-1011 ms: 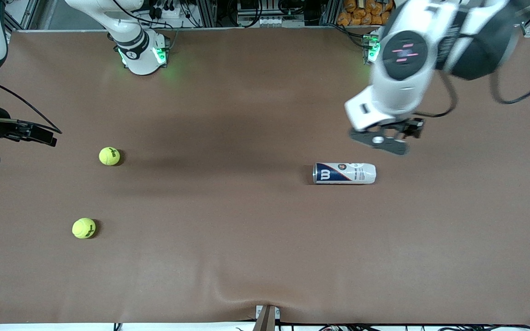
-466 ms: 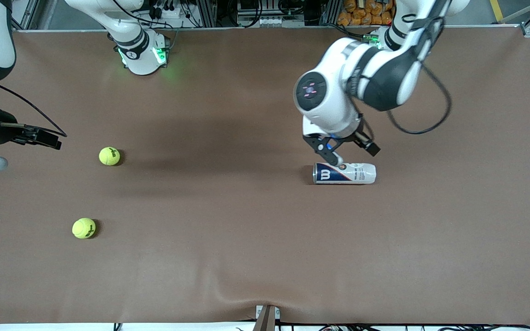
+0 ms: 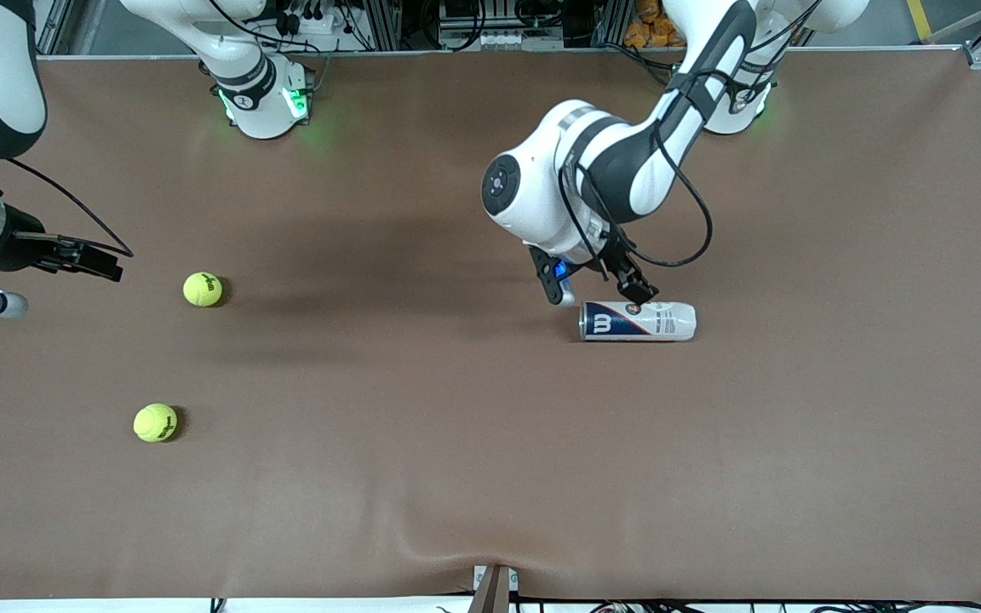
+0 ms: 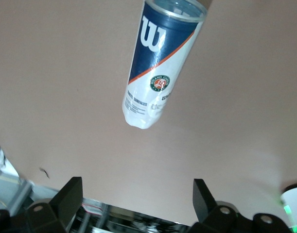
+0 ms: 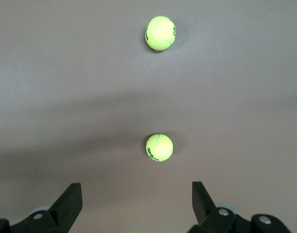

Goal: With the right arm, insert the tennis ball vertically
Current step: 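Reach the left gripper down to the lying white-blue ball can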

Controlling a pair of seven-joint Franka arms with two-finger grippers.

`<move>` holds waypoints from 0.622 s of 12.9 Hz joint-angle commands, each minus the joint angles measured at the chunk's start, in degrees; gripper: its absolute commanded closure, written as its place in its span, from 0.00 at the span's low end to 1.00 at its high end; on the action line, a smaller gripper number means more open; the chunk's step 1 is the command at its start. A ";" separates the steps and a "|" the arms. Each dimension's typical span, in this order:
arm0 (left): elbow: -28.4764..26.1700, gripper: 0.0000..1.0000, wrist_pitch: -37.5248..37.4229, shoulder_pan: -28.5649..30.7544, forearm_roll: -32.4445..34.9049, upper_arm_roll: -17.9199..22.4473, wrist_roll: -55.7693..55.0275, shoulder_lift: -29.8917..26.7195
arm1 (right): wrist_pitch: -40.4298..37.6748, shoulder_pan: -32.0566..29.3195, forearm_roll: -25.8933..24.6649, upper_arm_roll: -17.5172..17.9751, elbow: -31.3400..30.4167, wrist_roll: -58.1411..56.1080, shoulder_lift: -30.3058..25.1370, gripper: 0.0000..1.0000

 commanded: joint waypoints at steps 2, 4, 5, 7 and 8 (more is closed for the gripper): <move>0.27 0.00 4.14 3.00 0.99 0.06 14.12 1.70 | 0.90 -0.30 0.16 0.20 -3.19 0.77 -2.34 0.00; -1.39 0.00 4.50 3.80 0.99 0.06 16.36 1.97 | 0.99 -0.74 0.16 0.20 -3.55 0.77 -2.34 0.00; -1.84 0.00 4.50 3.63 0.99 0.06 16.36 1.97 | 0.99 -0.92 0.16 0.20 -3.72 0.77 -2.34 0.00; -2.37 0.00 5.46 4.06 2.04 0.15 18.36 2.14 | 1.77 -0.92 0.16 0.20 -4.59 0.77 -2.34 0.00; -2.72 0.00 7.47 4.93 3.18 0.06 22.47 2.58 | 2.65 -1.01 0.16 0.20 -5.65 0.77 -2.42 0.00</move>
